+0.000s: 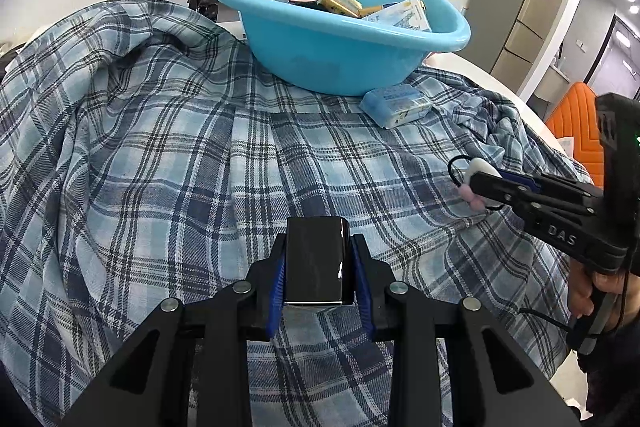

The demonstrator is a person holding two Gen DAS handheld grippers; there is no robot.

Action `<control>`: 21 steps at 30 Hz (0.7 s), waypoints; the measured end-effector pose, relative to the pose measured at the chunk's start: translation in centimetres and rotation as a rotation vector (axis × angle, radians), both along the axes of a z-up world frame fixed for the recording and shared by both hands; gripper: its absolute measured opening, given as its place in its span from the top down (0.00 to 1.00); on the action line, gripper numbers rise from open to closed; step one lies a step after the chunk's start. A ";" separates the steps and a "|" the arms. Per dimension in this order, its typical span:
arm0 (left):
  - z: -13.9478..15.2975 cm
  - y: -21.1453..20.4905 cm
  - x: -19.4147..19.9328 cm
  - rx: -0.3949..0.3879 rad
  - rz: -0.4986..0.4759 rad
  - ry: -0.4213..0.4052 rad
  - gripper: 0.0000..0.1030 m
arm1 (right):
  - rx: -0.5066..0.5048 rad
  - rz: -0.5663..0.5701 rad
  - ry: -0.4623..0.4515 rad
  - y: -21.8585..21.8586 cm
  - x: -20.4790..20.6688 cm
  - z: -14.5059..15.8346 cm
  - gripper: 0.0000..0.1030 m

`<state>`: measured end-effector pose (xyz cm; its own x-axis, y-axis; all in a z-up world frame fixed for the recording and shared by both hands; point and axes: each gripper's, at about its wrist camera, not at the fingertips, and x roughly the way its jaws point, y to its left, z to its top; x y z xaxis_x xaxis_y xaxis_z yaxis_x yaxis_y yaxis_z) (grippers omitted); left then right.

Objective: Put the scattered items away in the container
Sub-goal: 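Grasp the white earbuds with cable with the right gripper while the left gripper holds the black box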

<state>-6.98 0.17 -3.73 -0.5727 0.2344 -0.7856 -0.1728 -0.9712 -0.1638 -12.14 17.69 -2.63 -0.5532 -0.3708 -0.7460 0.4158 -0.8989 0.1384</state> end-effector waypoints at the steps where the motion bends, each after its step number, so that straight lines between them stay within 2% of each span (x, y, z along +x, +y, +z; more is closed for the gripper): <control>1: 0.0 0.0 0.0 0.001 0.000 0.000 0.69 | -0.004 0.001 -0.002 0.1 0.2 0.1 0.82; 11: 0.2 0.6 0.3 0.006 -0.021 -0.004 0.69 | 0.022 0.004 -0.017 -0.3 -0.2 -1.2 0.77; 15: 0.2 0.3 0.2 0.004 -0.010 -0.005 0.69 | 0.042 0.024 -0.027 -0.6 -0.4 -1.6 0.65; 18: 0.0 0.3 0.2 0.003 -0.009 -0.009 0.69 | 0.019 0.002 -0.027 -0.3 -0.2 -1.8 0.66; 21: -0.1 0.5 0.3 0.000 -0.012 -0.013 0.69 | 0.012 0.004 -0.014 -0.2 0.0 -1.7 0.79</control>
